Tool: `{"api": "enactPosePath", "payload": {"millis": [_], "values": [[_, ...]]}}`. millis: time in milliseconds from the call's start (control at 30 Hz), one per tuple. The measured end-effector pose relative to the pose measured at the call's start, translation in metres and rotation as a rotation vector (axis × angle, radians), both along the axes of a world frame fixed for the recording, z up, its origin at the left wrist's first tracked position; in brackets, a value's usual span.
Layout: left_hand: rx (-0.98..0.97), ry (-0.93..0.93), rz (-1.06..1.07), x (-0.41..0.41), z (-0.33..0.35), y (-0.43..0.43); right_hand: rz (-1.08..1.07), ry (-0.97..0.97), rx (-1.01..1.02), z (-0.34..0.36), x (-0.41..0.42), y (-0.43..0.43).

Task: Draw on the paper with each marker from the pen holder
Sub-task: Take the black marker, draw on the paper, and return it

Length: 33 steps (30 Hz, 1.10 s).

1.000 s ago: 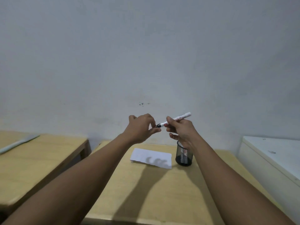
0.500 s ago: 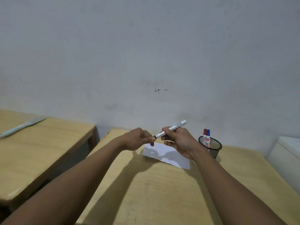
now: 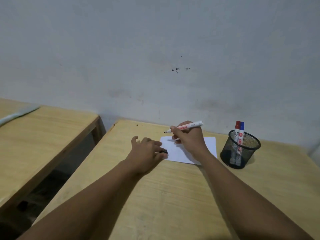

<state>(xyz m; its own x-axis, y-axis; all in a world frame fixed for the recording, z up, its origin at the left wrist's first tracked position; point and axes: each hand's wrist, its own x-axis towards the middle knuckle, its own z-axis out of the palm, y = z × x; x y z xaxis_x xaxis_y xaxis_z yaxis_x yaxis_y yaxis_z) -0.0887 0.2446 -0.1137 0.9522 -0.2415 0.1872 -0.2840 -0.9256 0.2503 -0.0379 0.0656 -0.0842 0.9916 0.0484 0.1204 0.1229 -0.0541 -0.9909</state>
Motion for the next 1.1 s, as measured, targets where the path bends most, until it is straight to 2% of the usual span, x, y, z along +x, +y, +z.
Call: {"api": "enactPosePath", "payload": {"millis": [133, 267, 500, 1100], "values": [[0.041, -0.016, -0.031, -0.008, -0.007, -0.005, 0.074, 0.080, 0.000, -0.013, 0.007, 0.011], [0.039, -0.061, -0.019, -0.013, -0.013, -0.006, 0.030, 0.033, -0.148, -0.030, 0.011, 0.012], [0.004, -0.082, 0.002, -0.014, -0.015, -0.007, -0.013, -0.003, -0.131, -0.039, 0.014, 0.010], [-0.058, -0.033, 0.007, -0.009, -0.019, -0.006, -0.004, -0.087, -0.292, -0.046, 0.018, 0.012]]}}
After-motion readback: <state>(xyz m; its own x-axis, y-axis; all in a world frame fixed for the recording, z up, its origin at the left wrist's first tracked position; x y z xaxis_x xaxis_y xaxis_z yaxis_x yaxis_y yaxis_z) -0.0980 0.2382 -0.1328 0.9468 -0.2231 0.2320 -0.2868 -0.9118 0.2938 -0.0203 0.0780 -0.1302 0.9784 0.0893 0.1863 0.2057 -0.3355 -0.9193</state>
